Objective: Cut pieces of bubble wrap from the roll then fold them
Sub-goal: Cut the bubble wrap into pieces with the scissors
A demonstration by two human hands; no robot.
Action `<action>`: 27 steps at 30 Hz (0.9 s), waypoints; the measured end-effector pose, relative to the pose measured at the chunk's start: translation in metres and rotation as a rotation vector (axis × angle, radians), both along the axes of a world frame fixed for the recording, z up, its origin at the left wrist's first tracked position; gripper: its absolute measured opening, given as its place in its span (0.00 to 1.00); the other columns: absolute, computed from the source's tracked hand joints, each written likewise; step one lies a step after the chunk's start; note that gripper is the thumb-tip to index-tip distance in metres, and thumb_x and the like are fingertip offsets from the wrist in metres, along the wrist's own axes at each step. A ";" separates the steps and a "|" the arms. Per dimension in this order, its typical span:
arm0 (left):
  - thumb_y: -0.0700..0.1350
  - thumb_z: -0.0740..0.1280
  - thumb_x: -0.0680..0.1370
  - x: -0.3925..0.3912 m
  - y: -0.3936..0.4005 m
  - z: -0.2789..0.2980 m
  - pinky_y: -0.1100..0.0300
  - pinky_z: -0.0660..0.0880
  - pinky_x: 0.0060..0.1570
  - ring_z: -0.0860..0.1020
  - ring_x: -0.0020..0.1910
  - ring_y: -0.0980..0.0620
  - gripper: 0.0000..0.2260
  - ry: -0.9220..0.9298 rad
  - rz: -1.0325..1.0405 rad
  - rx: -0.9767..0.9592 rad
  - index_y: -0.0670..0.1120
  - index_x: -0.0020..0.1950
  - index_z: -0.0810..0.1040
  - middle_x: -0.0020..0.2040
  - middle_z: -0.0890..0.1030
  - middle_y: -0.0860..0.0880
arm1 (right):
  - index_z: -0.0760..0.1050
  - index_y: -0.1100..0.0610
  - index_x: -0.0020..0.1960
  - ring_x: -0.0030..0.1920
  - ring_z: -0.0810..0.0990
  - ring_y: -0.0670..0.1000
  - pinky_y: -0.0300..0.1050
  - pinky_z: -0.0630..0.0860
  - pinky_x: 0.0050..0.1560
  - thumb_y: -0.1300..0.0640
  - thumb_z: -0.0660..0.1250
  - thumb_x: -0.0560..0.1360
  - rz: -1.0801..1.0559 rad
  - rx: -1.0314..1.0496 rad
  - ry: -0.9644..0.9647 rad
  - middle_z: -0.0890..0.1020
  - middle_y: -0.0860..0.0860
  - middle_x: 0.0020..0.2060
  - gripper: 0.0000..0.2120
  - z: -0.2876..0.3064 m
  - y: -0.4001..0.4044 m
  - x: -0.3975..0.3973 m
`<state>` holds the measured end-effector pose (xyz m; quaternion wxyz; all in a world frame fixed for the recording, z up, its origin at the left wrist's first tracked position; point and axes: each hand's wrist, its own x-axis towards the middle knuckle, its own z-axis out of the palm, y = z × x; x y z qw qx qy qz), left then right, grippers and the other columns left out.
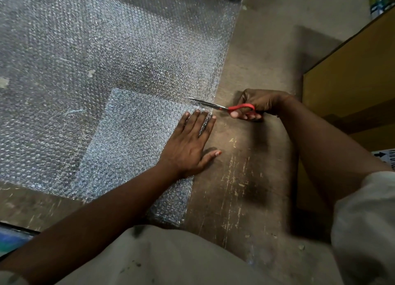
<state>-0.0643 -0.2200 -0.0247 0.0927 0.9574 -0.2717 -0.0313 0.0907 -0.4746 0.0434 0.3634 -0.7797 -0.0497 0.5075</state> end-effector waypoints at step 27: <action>0.70 0.45 0.85 -0.001 0.002 0.000 0.39 0.50 0.83 0.52 0.86 0.38 0.41 -0.016 0.001 -0.023 0.42 0.88 0.51 0.86 0.57 0.37 | 0.77 0.59 0.33 0.22 0.67 0.52 0.39 0.64 0.26 0.32 0.85 0.58 0.008 -0.031 -0.027 0.73 0.58 0.28 0.32 -0.007 0.009 0.005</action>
